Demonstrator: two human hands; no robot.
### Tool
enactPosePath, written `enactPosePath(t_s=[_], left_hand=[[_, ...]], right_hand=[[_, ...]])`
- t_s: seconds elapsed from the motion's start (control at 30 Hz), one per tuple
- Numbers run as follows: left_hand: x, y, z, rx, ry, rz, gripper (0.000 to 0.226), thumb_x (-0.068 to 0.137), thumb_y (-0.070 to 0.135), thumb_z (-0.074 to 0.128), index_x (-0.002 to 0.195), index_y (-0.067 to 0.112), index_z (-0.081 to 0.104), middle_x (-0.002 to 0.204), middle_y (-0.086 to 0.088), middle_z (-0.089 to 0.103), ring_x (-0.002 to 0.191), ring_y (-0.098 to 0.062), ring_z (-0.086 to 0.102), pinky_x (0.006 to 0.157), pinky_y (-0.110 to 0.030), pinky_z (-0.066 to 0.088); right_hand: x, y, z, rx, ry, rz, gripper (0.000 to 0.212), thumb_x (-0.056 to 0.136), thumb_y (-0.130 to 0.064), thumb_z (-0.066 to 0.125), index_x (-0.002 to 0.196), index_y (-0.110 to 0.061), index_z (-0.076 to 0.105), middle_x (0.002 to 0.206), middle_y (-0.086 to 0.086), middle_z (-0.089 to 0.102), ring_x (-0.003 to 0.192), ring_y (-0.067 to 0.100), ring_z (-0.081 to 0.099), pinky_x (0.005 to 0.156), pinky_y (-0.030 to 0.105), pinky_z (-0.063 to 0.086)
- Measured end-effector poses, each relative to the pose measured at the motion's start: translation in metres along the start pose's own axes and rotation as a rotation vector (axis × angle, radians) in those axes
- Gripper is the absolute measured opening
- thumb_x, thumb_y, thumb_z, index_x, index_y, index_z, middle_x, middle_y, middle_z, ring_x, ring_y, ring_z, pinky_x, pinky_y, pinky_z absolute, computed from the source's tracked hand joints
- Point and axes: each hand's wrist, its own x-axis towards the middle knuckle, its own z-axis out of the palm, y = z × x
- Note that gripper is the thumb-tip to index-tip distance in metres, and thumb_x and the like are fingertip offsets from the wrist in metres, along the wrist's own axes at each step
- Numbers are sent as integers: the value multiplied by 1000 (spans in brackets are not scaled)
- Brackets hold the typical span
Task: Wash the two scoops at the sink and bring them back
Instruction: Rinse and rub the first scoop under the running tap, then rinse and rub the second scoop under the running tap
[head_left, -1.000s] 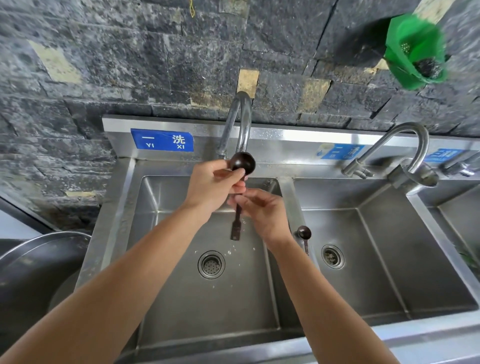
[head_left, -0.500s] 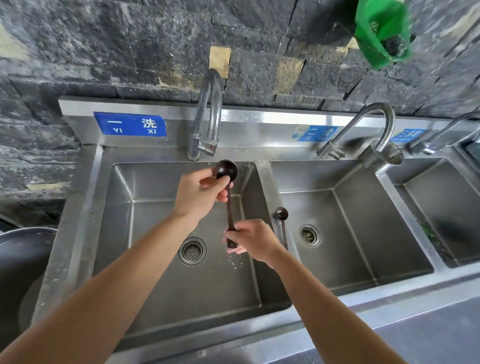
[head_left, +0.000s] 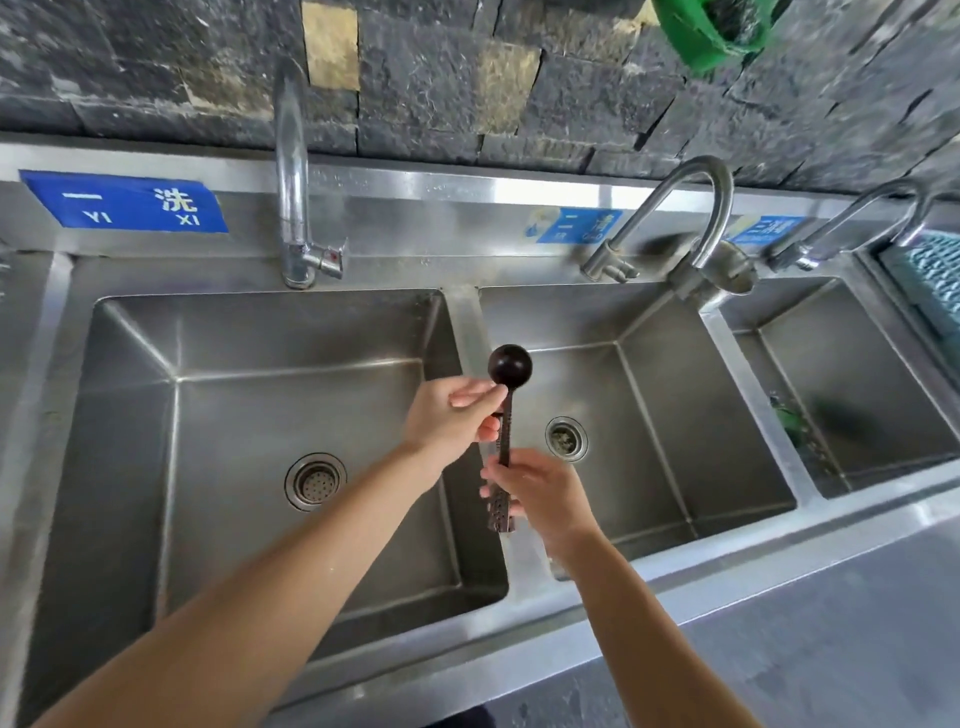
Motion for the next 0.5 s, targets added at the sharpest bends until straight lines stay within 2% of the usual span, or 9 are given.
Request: enactPosePath(t_s=[0.07,0.1,0.17,0.2,0.27,0.37,0.5], left_hand=[[6,-20,10,59,7,-67,3,85,19,74,88,19,76,80,-5,78,56,-13,64,61,-30,61],[11,-31,14,115,27,-102,8,85,18,74,92,14,75,84,-8,77,56,-14,64,61,-31,61],[21,-53,21,268,102,-163,11,82,14,76,93,12,73,90,-11,75,67,-23,68,70,-40,61],[28,-64,24,361,144,-176,11,81,16,76,91,14,72,93,-10,74,78,-27,70,78,-43,60],[37,-80,29,545,206,-191,16,79,24,77,92,18,71,97,-3,74,92,-24,69,85,-39,57],[44,-93,38,762,253,-216,28,77,40,77,95,20,68,98,3,72,96,-19,66,80,-29,52],[53,-104,48,895,276,-238,36,76,52,74,92,22,67,93,4,70,88,-19,63,70,-28,48]], right_hand=[[8,11,-22,20,40,39,5,85,-12,74,85,-11,79,74,9,74,71,20,69,76,40,59],[12,17,-33,30,64,64,4,84,-13,76,85,-12,80,74,8,74,71,20,68,79,43,60],[19,29,-51,35,100,118,4,82,-17,79,85,-16,81,72,4,74,71,18,67,79,45,61],[22,35,-58,33,102,137,5,81,-20,80,85,-18,81,71,2,74,72,18,67,76,43,62],[26,45,-70,30,85,158,3,80,-23,81,83,-21,82,71,1,73,70,15,66,66,31,59],[28,56,-85,12,39,179,4,81,-21,79,78,-21,81,70,1,70,62,8,62,56,18,53],[31,63,-101,6,-14,220,9,81,-22,80,80,-14,81,64,-1,68,60,10,58,59,26,50]])
